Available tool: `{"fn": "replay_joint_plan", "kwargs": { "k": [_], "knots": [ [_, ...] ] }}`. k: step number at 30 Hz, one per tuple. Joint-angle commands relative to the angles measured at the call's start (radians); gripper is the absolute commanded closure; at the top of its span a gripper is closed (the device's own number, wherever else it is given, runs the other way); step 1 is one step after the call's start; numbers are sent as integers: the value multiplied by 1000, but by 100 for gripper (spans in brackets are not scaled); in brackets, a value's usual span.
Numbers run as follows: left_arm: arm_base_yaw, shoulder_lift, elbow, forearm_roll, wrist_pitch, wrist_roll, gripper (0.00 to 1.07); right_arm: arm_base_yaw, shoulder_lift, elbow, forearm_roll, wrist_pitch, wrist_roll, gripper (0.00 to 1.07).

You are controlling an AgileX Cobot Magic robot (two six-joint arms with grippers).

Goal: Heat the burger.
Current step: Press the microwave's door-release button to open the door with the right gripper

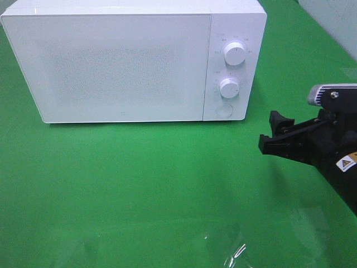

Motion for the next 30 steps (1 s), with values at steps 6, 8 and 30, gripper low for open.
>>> {"fn": "replay_joint_plan", "kwargs": {
  "k": [6,8,30],
  "knots": [
    [2,-17,3,2,0,-6,8,113,55,-102,53,-62,-33,32],
    [2,-17,3,2,0,-6,8,131,71,-121,63,-62,-37,32],
    [2,-17,3,2,0,-6,8,155,90,-203,136,97,371,36]
  ]
}}
